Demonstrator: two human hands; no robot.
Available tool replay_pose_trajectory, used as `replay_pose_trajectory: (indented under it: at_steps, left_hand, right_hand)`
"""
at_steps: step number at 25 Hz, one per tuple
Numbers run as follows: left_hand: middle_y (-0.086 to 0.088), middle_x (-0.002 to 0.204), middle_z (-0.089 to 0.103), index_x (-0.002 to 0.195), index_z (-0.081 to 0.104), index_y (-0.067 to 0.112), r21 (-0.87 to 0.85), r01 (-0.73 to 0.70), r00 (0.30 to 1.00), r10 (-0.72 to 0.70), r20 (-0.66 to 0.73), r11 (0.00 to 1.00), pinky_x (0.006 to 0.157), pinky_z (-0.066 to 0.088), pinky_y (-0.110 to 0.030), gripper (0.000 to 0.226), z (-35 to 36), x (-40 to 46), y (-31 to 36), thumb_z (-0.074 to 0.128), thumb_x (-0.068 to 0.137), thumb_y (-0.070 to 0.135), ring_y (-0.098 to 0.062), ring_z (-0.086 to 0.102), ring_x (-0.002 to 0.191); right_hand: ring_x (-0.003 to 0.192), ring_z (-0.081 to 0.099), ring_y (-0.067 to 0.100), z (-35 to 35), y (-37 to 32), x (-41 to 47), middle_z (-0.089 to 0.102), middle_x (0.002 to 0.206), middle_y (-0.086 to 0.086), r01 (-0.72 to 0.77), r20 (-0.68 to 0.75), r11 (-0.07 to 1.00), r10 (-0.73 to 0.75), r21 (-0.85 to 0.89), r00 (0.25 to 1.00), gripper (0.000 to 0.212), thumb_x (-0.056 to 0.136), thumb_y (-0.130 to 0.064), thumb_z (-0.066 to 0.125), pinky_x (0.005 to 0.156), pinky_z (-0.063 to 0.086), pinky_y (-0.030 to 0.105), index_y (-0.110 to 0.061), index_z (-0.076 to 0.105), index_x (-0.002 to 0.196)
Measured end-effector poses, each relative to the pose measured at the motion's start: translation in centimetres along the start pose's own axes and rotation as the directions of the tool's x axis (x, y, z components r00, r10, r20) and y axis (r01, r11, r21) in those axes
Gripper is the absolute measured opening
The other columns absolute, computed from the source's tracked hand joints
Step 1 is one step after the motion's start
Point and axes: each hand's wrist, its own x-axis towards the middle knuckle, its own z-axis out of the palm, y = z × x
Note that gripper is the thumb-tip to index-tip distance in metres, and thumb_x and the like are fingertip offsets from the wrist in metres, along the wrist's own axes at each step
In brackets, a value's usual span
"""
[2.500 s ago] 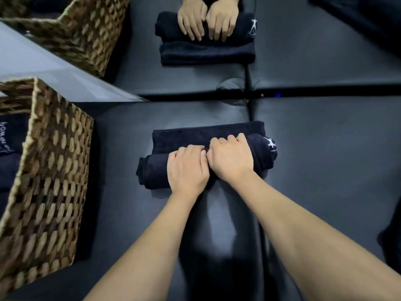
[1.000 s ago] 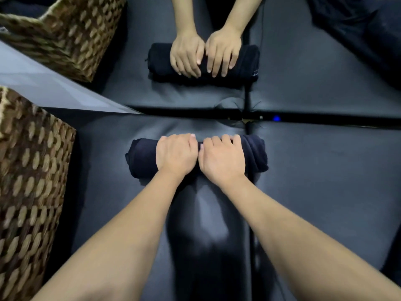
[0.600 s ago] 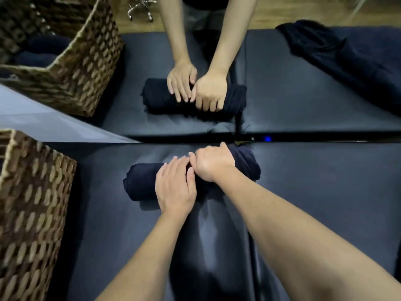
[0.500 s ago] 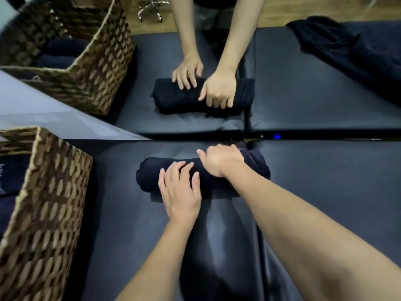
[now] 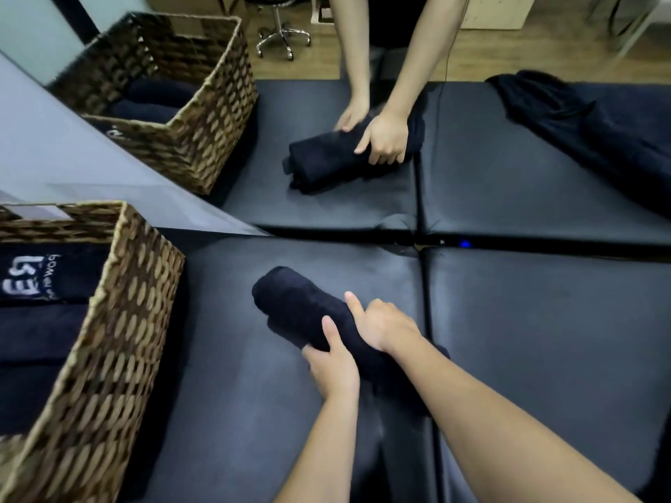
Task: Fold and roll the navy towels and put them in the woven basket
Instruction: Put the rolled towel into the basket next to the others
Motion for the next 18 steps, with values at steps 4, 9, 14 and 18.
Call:
replay_pose_trajectory:
  at_steps: [4,9,14,18]
  left_hand:
    - [-0.004,0.125,0.06,0.128,0.044,0.018,-0.037,0.107,0.987,-0.102,0.128,0.994,0.097,0.051,-0.043,0.078,-3.6,-2.2,1.2,0.06,0.08,0.077,-0.025,0.062,0.109]
    - [0.002,0.112,0.066,0.109,0.043,0.025,0.049,-0.098,0.951,0.079,0.3,0.994,0.088,0.058,-0.036,0.066,-9.5,-4.1,5.6,0.08,0.071,0.065,-0.014,0.069,0.096]
    - [0.003,0.114,0.07,0.115,0.05,0.028,-0.164,-0.18,0.91,0.227,0.346,0.97,0.09,0.059,-0.039,0.071,-14.8,-6.8,11.6,0.081,0.065,0.067,-0.014,0.072,0.098]
    - [-0.006,0.113,0.075,0.121,0.054,0.021,-0.353,-0.188,0.86,0.327,0.392,0.917,0.094,0.058,-0.05,0.081,-21.1,-8.5,15.2,0.084,0.059,0.064,-0.024,0.075,0.1]
  right_hand:
    - [0.117,0.061,0.029,3.4,0.4,-4.0,0.062,0.133,0.012,-0.124,0.142,0.934,0.08,0.335,0.987,0.106,0.084,-0.087,0.009,0.094,0.047,0.039,-0.009,0.058,0.136]
    - [0.101,0.067,0.013,5.6,-2.0,-10.1,0.072,0.106,-0.005,-0.034,0.098,0.599,-0.075,0.8,0.992,0.079,0.089,-0.084,0.02,0.095,0.052,0.034,-0.028,0.068,0.117]
    - [0.12,0.066,0.018,1.5,-6.9,-14.3,0.071,0.127,-0.001,0.096,0.053,0.329,-0.416,0.939,0.908,0.089,0.065,-0.088,0.064,0.111,0.044,0.044,-0.03,0.062,0.134]
    - [0.122,0.065,0.025,-1.7,-12.0,-19.3,0.069,0.129,0.01,0.075,0.17,0.362,-0.598,0.929,0.783,0.08,0.073,-0.07,0.067,0.108,0.046,0.042,-0.019,0.063,0.134]
